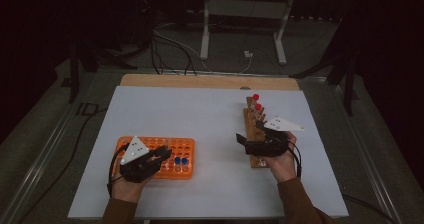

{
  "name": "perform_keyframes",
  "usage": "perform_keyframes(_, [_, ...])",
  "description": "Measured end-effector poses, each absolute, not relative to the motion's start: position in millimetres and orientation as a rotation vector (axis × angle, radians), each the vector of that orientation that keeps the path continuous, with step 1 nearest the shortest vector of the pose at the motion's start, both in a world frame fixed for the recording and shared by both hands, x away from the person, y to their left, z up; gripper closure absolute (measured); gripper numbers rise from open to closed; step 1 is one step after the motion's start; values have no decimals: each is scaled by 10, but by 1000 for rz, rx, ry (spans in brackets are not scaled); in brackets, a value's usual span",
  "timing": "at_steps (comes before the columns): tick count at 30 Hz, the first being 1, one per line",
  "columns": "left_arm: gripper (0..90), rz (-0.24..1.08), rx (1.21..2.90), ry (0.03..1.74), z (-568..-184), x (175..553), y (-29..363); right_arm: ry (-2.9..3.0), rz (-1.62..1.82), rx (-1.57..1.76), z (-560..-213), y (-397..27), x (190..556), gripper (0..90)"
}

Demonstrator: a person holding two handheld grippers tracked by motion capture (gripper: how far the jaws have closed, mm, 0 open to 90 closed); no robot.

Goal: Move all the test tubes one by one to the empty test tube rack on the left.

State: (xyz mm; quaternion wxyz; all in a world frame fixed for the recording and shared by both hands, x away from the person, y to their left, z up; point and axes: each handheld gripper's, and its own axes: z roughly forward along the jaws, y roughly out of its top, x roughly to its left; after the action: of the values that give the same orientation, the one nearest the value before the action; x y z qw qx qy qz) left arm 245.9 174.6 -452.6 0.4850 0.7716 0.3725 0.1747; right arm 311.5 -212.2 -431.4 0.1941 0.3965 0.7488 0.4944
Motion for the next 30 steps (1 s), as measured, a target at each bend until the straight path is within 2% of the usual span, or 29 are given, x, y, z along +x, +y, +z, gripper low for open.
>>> perform_keyframes(7, [763, 393, 1918, 881, -4629, 2372, 1750, 2100, 1390, 1117, -4331, -2122, 3108, 110])
perform_keyframes(16, [766, 422, 2079, 862, -4741, 2356, 1664, 2099, 1394, 1115, -4340, -2134, 3104, 114])
perform_keyframes(30, [769, 430, 2125, 866, -4777, 2368, 1625, 2094, 1390, 1115, -4350, -2155, 3099, 123])
